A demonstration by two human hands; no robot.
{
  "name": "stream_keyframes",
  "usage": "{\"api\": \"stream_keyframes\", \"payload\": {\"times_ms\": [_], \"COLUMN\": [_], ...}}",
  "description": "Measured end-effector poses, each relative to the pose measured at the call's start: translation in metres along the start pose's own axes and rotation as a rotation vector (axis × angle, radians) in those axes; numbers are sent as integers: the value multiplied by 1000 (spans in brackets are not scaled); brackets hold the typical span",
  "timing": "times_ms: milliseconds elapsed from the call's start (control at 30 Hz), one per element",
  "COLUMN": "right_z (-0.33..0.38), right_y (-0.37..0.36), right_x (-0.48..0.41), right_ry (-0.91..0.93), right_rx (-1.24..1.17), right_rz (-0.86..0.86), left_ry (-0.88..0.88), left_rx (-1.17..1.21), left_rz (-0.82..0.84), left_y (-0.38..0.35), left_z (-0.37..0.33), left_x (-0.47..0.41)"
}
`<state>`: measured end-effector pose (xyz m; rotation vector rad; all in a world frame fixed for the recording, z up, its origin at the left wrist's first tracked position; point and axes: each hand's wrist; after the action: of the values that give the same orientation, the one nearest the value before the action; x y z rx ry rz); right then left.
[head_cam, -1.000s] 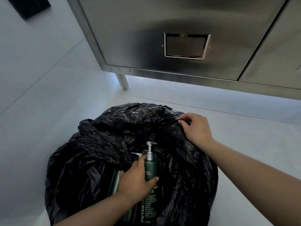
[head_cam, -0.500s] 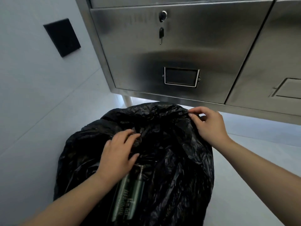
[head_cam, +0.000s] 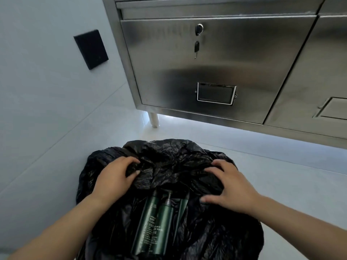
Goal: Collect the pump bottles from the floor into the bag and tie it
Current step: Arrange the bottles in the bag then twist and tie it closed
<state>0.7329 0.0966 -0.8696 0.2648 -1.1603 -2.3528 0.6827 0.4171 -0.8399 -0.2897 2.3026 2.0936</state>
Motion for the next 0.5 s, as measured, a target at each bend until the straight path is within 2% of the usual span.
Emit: {"api": "stream_keyframes", "payload": {"times_ms": [100, 300, 500], "right_z": [-13, -20, -22], "right_y": [-11, -2, 37], "right_x": [3, -4, -35], "right_ry": [-48, -52, -33], "right_rx": [96, -40, -103], "right_rz": [90, -18, -296], "left_ry": [31, 6, -40], "left_rx": [54, 53, 73], "left_rz": [-12, 9, 35], "left_y": [1, 3, 12], "left_z": [-3, -4, -5], "left_x": [-2, 3, 7]}}
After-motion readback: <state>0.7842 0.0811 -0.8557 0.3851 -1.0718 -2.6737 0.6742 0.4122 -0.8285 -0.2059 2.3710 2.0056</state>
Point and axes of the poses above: each hand's wrist, its own x-axis away from the middle knuckle, its own y-axis out of the back of the hand, z = x × y, and after that the axes turned 15 degrees about -x, right-handed
